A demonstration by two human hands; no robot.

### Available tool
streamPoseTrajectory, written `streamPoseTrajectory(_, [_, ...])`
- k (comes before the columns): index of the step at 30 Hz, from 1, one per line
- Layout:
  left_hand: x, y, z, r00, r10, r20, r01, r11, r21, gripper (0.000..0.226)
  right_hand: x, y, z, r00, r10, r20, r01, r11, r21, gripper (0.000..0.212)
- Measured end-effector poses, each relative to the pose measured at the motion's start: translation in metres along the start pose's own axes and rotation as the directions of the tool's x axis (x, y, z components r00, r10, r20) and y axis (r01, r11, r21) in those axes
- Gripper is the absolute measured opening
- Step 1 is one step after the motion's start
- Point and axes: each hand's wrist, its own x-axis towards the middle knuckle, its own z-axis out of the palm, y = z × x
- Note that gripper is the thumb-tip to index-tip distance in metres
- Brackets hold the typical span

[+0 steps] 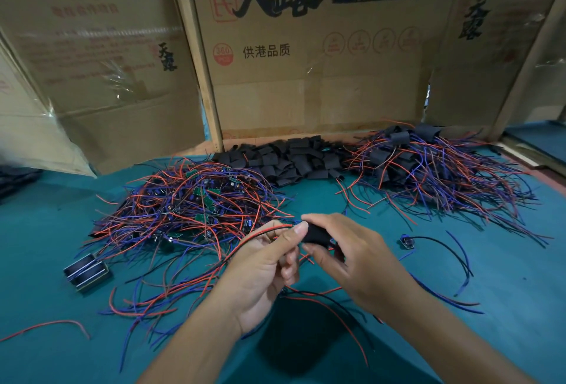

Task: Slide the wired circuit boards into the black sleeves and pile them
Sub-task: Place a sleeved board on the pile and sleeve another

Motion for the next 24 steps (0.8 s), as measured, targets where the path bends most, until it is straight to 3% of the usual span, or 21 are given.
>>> streamPoseTrajectory(14, [0.001,0.002,-0.004,1.0,-0.027,0.004,0.027,0.996,0.089,0.023,0.002,0.004,-0.009,0.997,0.003,0.08,-0.003,1.0,-0.002,0.035])
streamPoseTrajectory(24, [0.001,0.002,-0.001,0.996,-0.072,-0.043,0.073,0.997,0.009,0.023,0.0,0.002,-0.006,0.996,0.009,0.094,-0.004,0.999,-0.049,0.037])
